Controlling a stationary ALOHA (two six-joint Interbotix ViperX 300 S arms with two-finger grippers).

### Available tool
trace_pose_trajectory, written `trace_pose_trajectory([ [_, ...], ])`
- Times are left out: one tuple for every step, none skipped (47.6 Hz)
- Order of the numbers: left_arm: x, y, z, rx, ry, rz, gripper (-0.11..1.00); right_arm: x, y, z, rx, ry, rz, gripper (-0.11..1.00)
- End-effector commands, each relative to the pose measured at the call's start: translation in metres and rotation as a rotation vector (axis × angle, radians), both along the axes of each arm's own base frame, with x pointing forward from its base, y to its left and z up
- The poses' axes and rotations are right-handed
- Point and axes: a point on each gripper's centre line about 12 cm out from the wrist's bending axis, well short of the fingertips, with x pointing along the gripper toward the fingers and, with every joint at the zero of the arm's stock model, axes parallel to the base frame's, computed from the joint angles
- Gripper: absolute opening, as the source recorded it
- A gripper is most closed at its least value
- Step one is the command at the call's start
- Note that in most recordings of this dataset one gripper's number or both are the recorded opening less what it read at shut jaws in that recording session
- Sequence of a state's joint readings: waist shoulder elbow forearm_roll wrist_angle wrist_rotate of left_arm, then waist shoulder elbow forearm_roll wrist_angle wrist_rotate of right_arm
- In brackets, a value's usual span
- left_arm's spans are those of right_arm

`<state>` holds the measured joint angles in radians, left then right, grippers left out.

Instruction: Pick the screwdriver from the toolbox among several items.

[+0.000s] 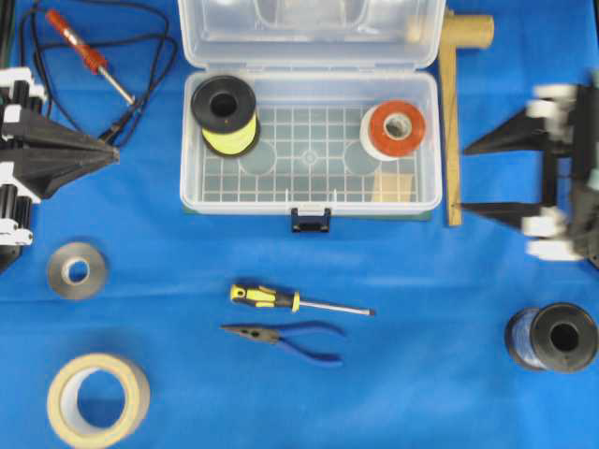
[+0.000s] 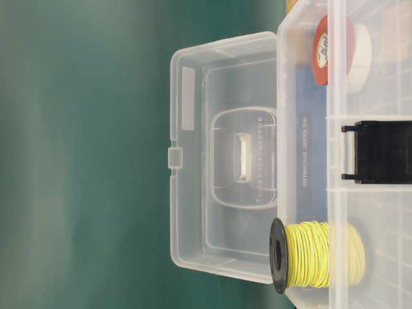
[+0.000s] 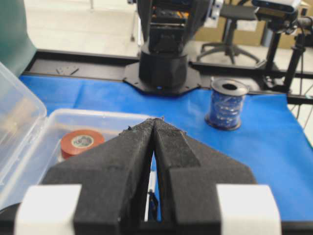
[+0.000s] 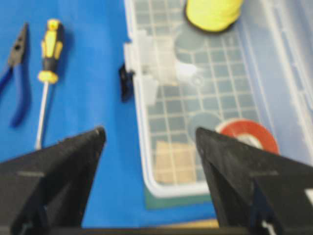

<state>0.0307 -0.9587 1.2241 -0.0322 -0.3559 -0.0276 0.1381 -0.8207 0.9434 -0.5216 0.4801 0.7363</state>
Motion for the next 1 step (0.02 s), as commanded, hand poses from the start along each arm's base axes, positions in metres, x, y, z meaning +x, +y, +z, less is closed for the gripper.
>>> trace_pose_trajectory([
  [0.0022, 0.0001, 0.0037, 0.0, -0.008, 0.001, 0.0, -0.0252, -0.0038, -0.0047, -0.003, -0.078, 0.012, 0.77],
])
